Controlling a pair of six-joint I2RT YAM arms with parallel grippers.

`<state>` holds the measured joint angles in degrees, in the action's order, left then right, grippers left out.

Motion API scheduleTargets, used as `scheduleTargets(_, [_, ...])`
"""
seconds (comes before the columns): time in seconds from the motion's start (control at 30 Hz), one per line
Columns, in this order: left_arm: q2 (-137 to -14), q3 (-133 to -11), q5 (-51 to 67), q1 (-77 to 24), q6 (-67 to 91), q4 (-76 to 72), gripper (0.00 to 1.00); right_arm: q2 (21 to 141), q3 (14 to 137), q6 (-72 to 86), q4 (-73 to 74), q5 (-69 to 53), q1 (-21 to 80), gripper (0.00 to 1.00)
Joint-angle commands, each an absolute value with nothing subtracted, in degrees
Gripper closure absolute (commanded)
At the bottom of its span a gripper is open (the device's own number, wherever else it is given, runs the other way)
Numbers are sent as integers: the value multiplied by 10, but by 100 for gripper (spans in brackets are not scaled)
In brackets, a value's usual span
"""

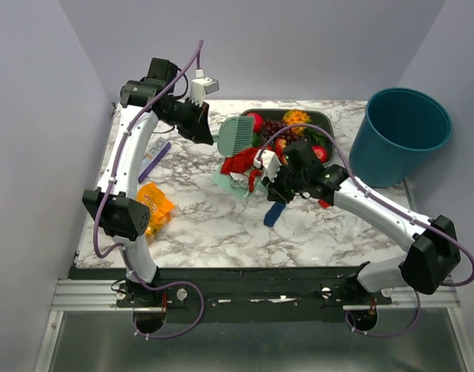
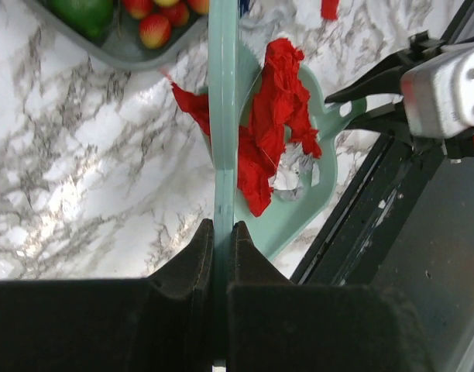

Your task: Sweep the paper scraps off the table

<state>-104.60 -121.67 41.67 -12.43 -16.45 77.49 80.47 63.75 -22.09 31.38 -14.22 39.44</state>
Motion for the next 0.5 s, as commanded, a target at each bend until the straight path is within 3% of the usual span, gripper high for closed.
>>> scheduleTargets(0.0, [-1061, -1287, 479, -122, -172, 851, 100, 782, 621, -221, 260, -135, 393, 99])
scheduleTargets(0.47, [-1094, -1380, 596, -110, -171, 825, 100, 715, 614, -232, 255, -91, 393, 99])
